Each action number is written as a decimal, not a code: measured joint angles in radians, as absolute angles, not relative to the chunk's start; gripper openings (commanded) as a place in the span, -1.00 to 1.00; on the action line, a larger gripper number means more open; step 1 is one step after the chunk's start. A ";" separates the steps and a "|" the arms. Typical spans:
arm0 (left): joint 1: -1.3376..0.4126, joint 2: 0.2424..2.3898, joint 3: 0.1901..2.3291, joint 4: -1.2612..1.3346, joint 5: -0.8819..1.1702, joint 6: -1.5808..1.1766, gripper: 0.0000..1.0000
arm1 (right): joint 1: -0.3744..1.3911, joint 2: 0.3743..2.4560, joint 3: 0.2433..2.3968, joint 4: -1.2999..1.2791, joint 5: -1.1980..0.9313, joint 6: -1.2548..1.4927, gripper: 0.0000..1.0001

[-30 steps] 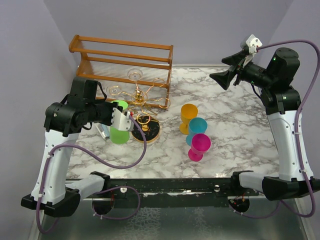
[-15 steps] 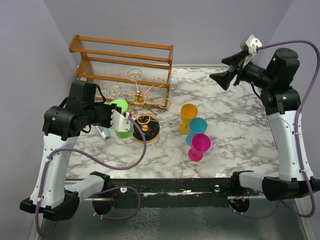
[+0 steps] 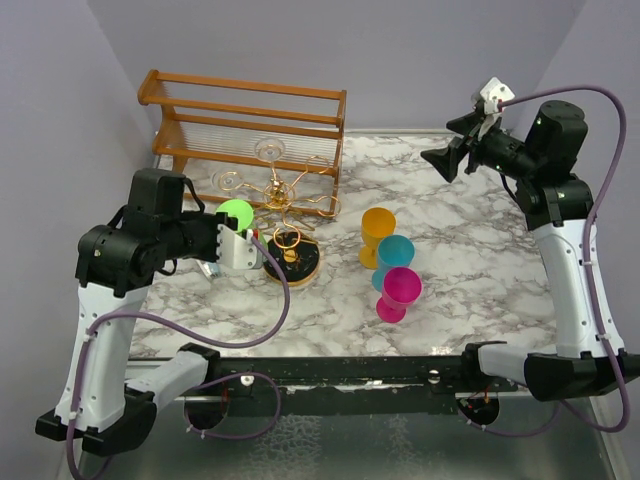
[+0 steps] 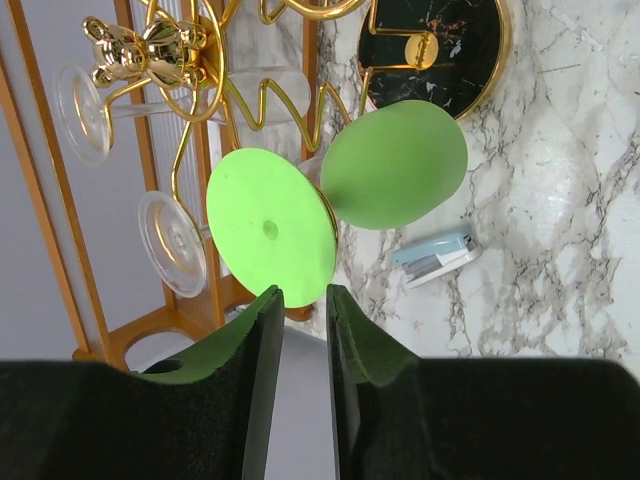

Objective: Place the wine glass upside down on the wine glass rack

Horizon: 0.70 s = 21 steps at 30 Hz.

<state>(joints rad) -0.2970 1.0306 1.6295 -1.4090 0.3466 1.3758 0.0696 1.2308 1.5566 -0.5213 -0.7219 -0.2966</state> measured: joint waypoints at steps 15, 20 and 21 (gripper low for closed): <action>-0.287 1.009 1.721 -1.330 0.380 1.119 0.58 | 0.138 1.342 1.491 -0.658 -0.616 -0.373 0.33; -0.276 1.009 1.728 -1.209 0.321 0.937 0.77 | 0.214 1.398 1.450 -0.707 -0.532 -0.383 0.31; -0.275 1.011 1.728 -1.189 0.309 0.914 0.80 | 0.229 1.407 1.443 -0.715 -0.520 -0.385 0.31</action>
<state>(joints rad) -0.2749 1.0111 1.7279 -1.1893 0.3088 0.9142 0.2287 1.4067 1.4433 -0.7147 -0.5198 -0.3851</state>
